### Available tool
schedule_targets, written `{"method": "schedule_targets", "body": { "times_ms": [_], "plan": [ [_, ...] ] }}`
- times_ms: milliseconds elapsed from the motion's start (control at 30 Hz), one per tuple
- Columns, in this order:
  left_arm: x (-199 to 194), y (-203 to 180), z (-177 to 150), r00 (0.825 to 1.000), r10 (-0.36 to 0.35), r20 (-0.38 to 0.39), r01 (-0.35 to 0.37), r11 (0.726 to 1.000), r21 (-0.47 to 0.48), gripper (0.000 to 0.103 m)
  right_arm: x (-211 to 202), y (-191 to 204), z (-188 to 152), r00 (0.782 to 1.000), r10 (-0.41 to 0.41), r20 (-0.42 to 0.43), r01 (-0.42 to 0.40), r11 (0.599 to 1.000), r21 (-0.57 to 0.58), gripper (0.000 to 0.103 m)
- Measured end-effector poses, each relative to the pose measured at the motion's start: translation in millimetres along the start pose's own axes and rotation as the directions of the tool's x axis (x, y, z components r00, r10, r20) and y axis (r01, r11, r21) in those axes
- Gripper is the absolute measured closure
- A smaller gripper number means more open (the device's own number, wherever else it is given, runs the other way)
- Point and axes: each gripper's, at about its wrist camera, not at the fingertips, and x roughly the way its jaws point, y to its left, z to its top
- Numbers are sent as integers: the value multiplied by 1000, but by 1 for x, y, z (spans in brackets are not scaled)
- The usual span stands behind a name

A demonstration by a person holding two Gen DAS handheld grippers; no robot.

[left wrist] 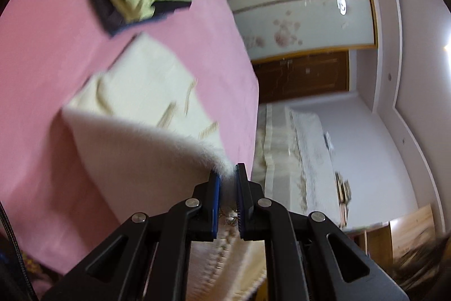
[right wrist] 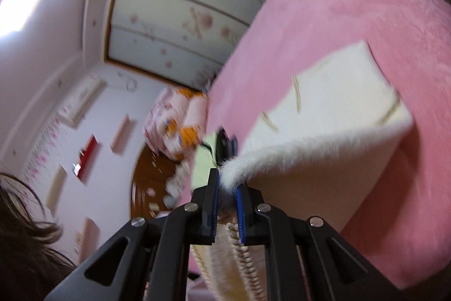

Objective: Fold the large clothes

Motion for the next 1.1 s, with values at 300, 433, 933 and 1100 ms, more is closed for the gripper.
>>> {"method": "schedule_targets", "body": {
  "times_ms": [300,433,933,1100],
  "plan": [
    [55,-25,78,980,20,200,-13,999,-34,96,42,-15,102,999,0,42,3,998,-57,93],
    [90,-26,112,963,53,263,-44,998,-40,96,72,-33,150,998,5,57,-2,998,-67,93],
    [240,21,192,893,381,239,-395,918,15,95,221,-150,220,956,-287,53,289,957,-22,93],
    [247,16,195,835,514,199,-532,845,50,81,234,-162,220,906,-424,0,423,903,-75,91]
  ]
}}
